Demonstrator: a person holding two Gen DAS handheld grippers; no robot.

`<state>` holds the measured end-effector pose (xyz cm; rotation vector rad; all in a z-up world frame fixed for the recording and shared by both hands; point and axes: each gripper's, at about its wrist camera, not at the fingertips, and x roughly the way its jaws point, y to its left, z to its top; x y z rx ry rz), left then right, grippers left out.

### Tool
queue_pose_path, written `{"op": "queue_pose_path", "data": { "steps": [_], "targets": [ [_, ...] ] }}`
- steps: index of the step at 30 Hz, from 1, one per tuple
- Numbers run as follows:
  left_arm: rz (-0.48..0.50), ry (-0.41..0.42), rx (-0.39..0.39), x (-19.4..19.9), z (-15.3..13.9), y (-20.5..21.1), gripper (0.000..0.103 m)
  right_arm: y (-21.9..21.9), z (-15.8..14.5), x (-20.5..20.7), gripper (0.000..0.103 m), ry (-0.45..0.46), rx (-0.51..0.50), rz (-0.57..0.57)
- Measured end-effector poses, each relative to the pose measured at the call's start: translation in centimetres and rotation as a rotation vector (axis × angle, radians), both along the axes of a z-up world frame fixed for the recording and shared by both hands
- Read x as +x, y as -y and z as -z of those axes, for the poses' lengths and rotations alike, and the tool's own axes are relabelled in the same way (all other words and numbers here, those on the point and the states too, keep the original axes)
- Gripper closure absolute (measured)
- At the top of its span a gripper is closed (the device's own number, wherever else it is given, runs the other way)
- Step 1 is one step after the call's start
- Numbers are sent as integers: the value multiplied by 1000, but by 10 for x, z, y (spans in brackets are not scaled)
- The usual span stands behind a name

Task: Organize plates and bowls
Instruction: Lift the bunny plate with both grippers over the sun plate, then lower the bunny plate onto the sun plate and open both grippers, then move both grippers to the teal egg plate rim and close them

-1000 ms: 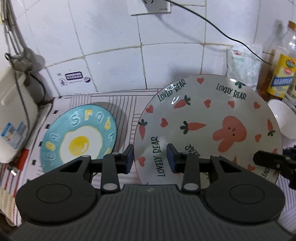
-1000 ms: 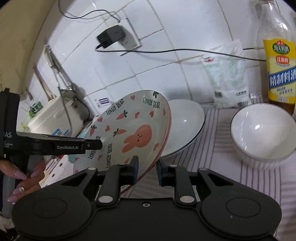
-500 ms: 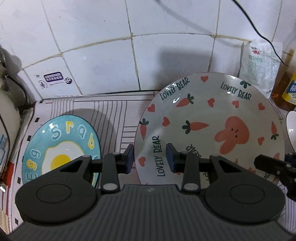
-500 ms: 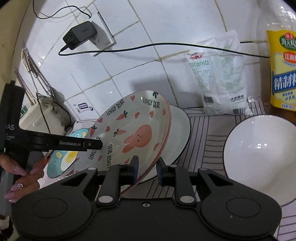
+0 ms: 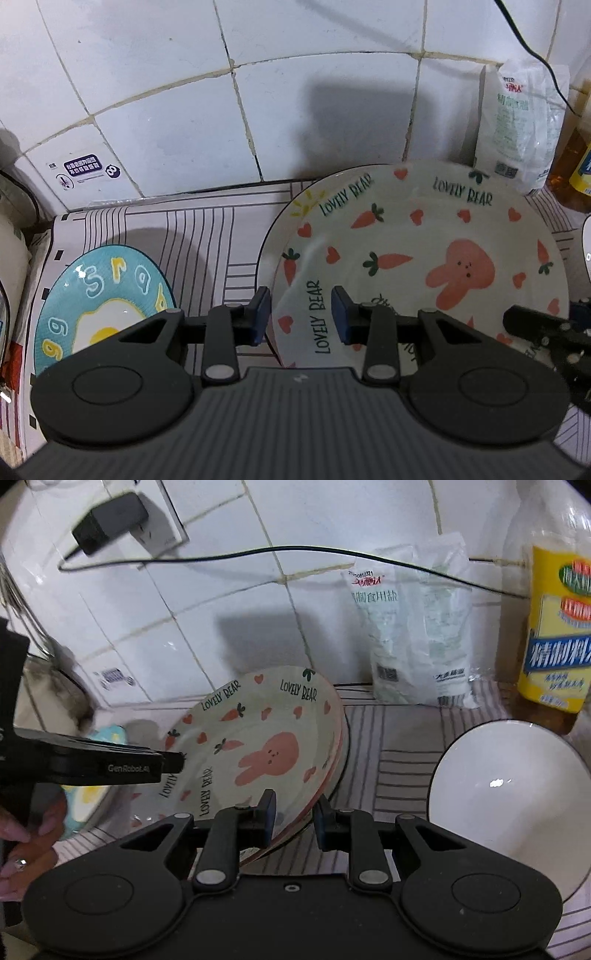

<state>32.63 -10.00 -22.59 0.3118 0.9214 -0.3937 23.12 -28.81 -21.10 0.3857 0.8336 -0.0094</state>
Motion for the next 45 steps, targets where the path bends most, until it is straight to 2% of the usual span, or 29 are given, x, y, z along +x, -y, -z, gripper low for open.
{"op": "queue_pose_path", "data": {
  "steps": [1, 3, 4, 8, 13, 20, 22, 24, 26, 29, 31, 37, 40, 45],
  "targets": [
    [16, 7, -15, -2, -2, 0, 81, -4, -3, 3, 77, -31, -29, -5],
    [48, -54, -96, -2, -7, 1, 81, -8, -5, 5, 75, -59, -35, -8],
    [56, -71, -113, -3, -9, 3, 81, -11, -6, 6, 75, -57, -49, -15],
    [80, -11, -59, -16, -10, 17, 82, -21, -5, 10, 74, -48, -121, -9],
    [49, -26, -40, -20, -4, 9, 81, -31, -3, 8, 73, -28, -233, -9],
    [-1, -3, -15, -29, -9, -17, 79, -30, -1, -3, 73, 25, -251, -16],
    [-7, -7, -18, -35, -15, -25, 74, -33, -8, -10, 73, 53, -256, -19],
    [-6, -42, -33, -38, -20, -33, 63, -37, -17, -18, 73, 70, -247, -32],
    [-17, -52, -46, -45, -25, -43, 62, -40, -24, -29, 73, 69, -200, -73],
    [-15, -44, -39, -57, -32, -56, 58, -43, -34, -49, 73, 89, -105, -109],
    [-18, -37, -35, -65, -38, -64, 48, -49, -42, -59, 73, 109, -99, -141],
    [6, 25, -30, -88, -48, -93, 38, -69, -68, -86, 72, 182, -88, -238],
    [-6, 26, -26, -94, -49, -110, 32, -76, -77, -98, 65, 205, -75, -267],
    [-17, 62, 25, -105, -41, -138, 20, -93, -84, -111, 55, 246, -66, -324]
  ]
}}
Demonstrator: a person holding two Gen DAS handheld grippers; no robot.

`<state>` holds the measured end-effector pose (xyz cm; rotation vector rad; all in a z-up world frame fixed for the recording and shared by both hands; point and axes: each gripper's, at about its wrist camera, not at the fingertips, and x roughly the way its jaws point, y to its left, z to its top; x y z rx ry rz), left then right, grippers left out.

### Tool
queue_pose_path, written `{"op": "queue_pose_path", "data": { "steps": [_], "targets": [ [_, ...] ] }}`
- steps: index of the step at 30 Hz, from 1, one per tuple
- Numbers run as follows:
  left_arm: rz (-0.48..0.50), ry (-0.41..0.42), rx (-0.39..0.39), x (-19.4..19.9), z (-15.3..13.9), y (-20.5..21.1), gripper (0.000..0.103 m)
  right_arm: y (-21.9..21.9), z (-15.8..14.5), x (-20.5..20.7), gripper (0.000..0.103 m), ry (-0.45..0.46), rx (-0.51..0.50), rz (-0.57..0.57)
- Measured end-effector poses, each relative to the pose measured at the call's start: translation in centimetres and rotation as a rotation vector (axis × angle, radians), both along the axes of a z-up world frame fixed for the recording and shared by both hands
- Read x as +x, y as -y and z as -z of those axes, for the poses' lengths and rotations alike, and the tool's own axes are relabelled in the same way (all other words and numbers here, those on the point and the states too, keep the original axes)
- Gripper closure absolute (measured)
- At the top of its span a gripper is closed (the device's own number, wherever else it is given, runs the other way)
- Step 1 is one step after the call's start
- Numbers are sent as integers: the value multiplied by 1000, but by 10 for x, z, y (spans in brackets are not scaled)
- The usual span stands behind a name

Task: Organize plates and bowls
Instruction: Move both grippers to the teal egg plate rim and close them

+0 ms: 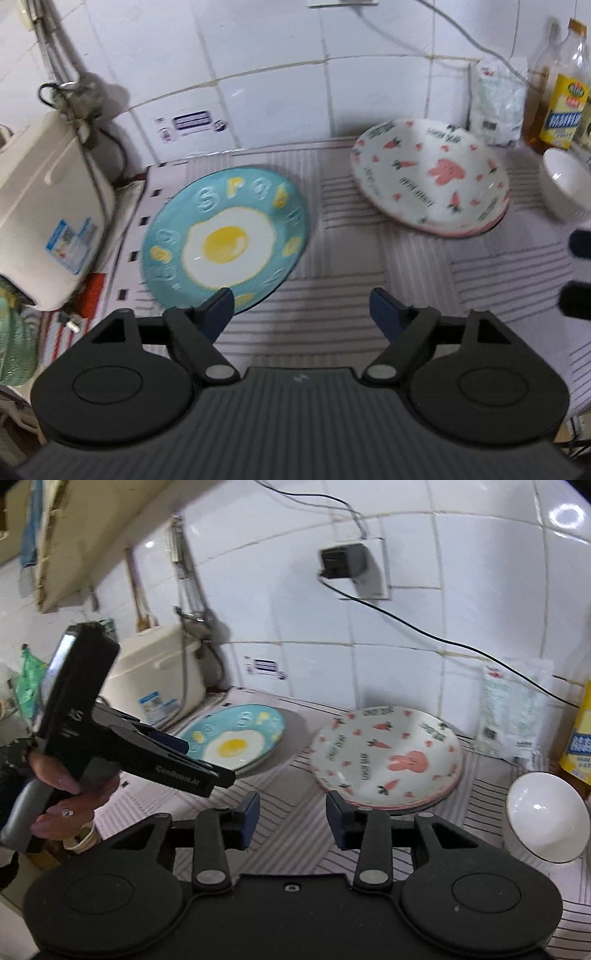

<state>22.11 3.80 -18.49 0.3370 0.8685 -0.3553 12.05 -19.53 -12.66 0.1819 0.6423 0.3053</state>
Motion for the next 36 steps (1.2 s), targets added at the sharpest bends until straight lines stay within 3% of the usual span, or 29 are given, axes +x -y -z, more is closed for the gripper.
{"op": "queue_pose_path", "data": {
  "steps": [3, 7, 11, 14, 20, 24, 31, 34, 36],
  "targets": [
    [-17, 7, 12, -3, 7, -16, 16, -13, 2, -3, 47, 28, -2, -40],
    [-49, 30, 22, -6, 15, -35, 9, -33, 0, -6, 47, 54, -20, -56],
    [-88, 9, -13, -3, 20, -53, 8, -45, -2, -1, 45, 57, -1, -87],
    [-115, 12, -53, 1, 20, -69, 5, -53, 0, 7, 34, 65, 4, -98],
    [-200, 95, -78, 18, 25, -98, 3, -71, 19, 44, 20, 75, 59, -90],
    [-230, 33, -132, 42, 34, -115, 3, -79, 38, 72, 13, 111, 121, -68],
    [-252, 34, -147, 77, 53, -126, 7, -85, 84, 130, 12, 26, 216, 19],
    [-217, 90, -103, 85, 57, -122, 10, -88, 102, 148, 13, -40, 279, 51],
    [-199, 106, -100, 92, 59, -122, 10, -93, 104, 153, 17, -34, 255, 62]
  ]
}}
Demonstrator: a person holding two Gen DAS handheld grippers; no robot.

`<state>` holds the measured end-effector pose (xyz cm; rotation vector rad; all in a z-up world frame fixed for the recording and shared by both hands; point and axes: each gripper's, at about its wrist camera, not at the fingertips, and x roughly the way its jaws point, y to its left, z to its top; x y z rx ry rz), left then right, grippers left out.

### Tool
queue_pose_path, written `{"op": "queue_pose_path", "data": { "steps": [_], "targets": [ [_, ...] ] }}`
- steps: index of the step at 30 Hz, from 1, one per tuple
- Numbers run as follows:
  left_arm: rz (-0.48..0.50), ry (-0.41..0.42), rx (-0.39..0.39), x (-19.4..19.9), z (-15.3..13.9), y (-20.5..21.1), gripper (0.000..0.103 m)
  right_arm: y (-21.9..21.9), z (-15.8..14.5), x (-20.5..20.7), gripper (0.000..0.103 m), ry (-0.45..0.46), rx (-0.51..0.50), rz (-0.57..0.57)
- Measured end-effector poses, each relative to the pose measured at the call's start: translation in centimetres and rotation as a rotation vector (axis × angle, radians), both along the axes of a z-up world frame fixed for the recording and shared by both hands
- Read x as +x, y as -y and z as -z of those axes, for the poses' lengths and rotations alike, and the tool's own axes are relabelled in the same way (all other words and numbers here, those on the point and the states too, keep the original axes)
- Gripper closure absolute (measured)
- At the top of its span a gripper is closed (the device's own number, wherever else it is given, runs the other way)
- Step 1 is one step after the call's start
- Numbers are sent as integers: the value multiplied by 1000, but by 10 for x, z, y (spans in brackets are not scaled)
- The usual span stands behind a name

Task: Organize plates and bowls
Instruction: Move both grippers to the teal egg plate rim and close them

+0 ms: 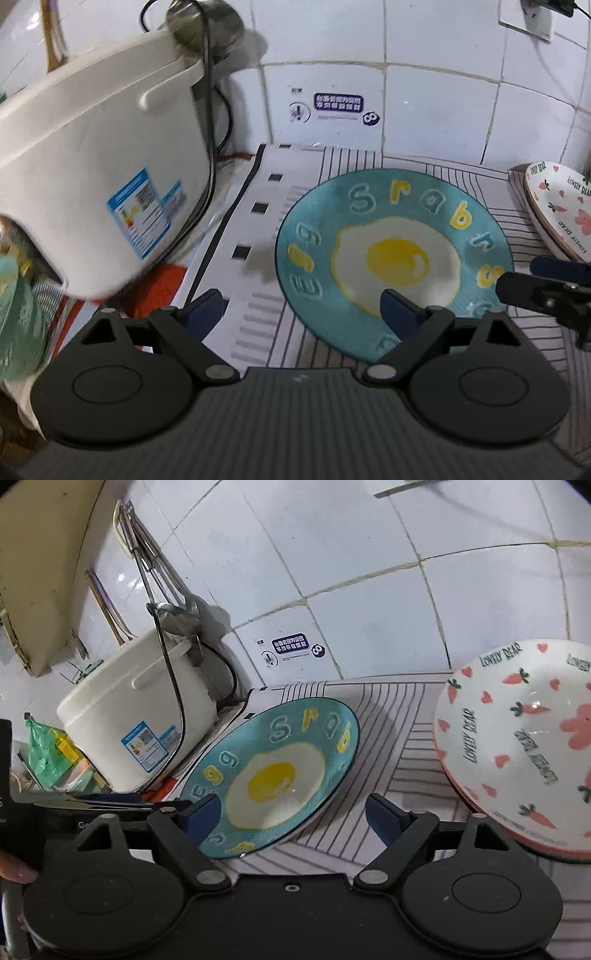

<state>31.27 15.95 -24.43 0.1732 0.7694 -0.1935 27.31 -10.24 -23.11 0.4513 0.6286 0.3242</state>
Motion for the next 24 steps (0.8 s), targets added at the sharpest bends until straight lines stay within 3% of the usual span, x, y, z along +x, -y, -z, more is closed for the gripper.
{"op": "queue_pose_path", "data": {
  "steps": [3, 7, 10, 13, 18, 21, 24],
  "targets": [
    [-4, -19, -18, 13, 4, -1, 14, -6, 0, 5, 19, -5, -46, 33],
    [-12, -81, -50, 25, 9, -7, 30, -6, 7, 18, 22, -54, 3, 28],
    [-19, -90, -69, 28, 12, -13, 42, -8, 9, 25, 32, -72, -9, 31],
    [-16, -111, -76, 32, 16, -16, 52, -7, 10, 29, 46, -94, 7, 42],
    [28, -151, -109, 38, 22, -19, 55, -4, 17, 37, 80, -136, -18, 67],
    [50, -171, -138, 40, 23, -18, 69, -2, 19, 39, 80, -137, -13, 53],
    [36, -194, -162, 44, 23, -18, 70, -2, 21, 42, 80, -131, -12, 46]
  ]
}}
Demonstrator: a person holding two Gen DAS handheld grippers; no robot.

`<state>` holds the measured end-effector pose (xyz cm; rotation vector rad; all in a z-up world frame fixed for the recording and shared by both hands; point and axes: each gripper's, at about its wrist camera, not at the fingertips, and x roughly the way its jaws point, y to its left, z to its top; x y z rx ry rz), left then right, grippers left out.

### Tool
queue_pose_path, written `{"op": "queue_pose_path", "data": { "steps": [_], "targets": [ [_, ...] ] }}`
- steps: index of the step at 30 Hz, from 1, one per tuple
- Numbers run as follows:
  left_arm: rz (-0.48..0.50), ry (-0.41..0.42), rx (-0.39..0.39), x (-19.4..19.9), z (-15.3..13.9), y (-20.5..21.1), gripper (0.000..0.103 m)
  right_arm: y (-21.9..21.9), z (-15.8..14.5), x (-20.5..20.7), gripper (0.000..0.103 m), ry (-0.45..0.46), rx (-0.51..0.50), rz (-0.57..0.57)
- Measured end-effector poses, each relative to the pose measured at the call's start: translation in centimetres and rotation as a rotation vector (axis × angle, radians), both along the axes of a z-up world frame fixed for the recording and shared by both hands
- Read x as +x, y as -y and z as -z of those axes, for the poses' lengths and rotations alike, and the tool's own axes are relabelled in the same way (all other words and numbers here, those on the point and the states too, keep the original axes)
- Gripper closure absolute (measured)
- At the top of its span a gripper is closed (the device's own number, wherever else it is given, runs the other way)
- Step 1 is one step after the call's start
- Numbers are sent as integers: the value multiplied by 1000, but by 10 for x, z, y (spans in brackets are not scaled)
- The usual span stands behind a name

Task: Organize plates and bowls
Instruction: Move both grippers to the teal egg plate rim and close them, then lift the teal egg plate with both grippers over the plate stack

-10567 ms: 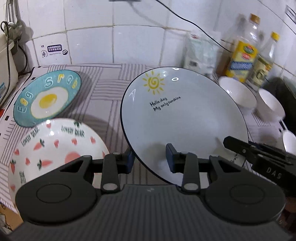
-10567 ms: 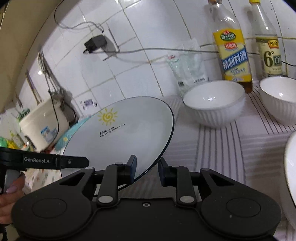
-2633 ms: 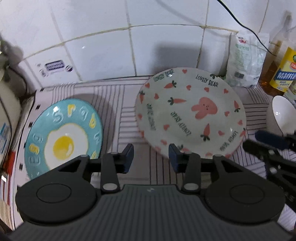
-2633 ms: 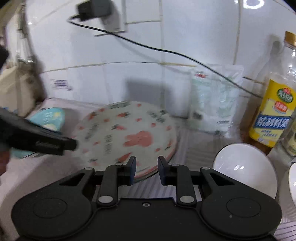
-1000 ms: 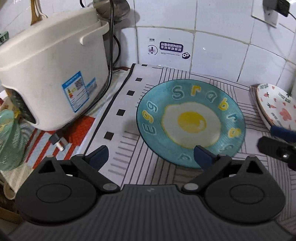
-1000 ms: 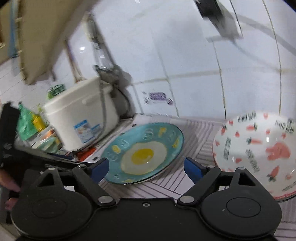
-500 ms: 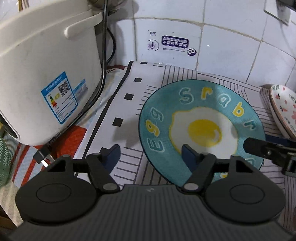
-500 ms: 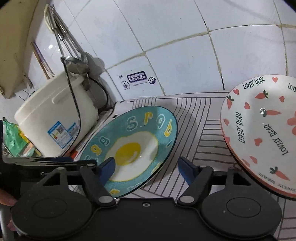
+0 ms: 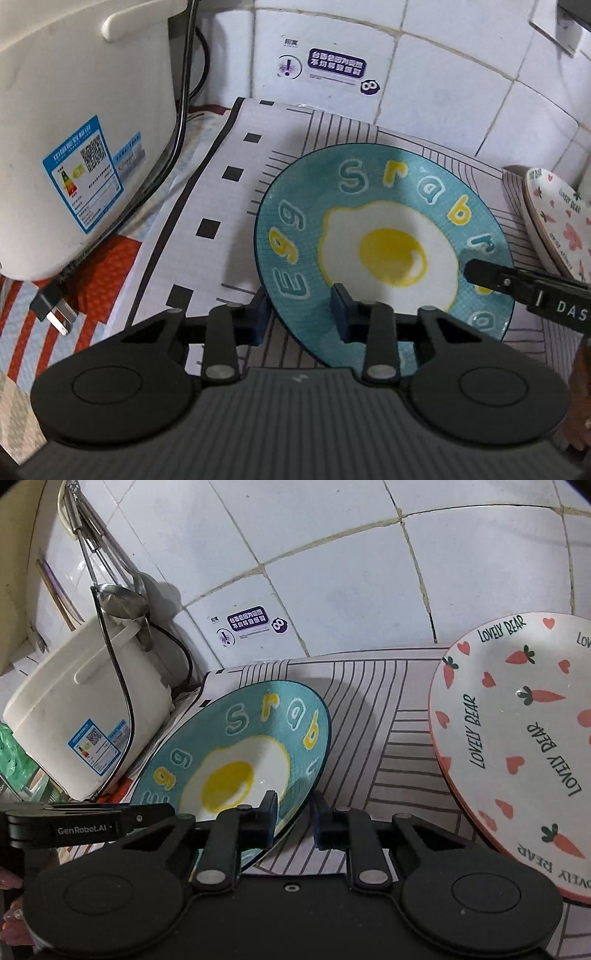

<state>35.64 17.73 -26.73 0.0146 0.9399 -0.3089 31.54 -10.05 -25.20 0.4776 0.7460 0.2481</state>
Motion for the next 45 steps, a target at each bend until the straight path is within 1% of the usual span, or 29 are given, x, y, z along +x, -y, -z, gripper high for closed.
{"op": "queue_pose_path", "data": {
  "steps": [4, 7, 8, 10, 13, 15, 18, 21, 26, 29, 31, 33, 36, 40, 43, 45],
  "targets": [
    [-39, -47, -63, 4, 2, -6, 70, 4, 3, 4, 80, 11, 23, -10],
    [-58, -87, -46, 7, 0, -2, 69, 5, 4, 7, 80, 23, 22, -35],
    [-71, -105, -52, 9, -1, -2, 69, 6, 4, 7, 80, 24, 23, -45],
    [-68, -112, -47, 8, -2, -1, 69, 6, 2, 6, 79, 26, 9, -66],
    [-33, -95, -27, -2, -5, 3, 69, 7, -1, 2, 79, 21, -9, -79],
    [-10, -75, -26, -12, -9, 4, 69, 11, -2, -1, 79, 16, -3, -86],
    [-12, -45, -29, -24, -16, 4, 69, 21, -5, -12, 79, 23, 23, -90],
    [-9, -14, -18, -36, -23, 4, 69, 25, -11, -21, 79, 31, 25, -98],
    [28, -9, -41, -50, -38, 11, 69, 36, -23, -41, 79, 56, 30, -101],
    [49, -9, -25, -56, -55, 27, 69, 46, -34, -54, 79, 69, 27, -88],
    [63, -10, -35, -58, -64, 35, 69, 54, -42, -63, 79, 66, 32, -70],
    [73, -17, -61, -61, -73, 42, 69, 63, -48, -68, 78, 67, 37, -62],
    [102, 9, -57, -64, -90, 59, 69, 78, -57, -78, 78, 82, 47, -33],
    [151, 40, -64, -66, -104, 83, 69, 97, -67, -92, 78, 97, 45, 17],
    [188, 38, -79, -63, -113, 104, 69, 114, -73, -102, 78, 101, 37, 52],
    [220, 51, -65, -63, -117, 121, 69, 125, -76, -107, 78, 96, 33, 77]
  ]
}}
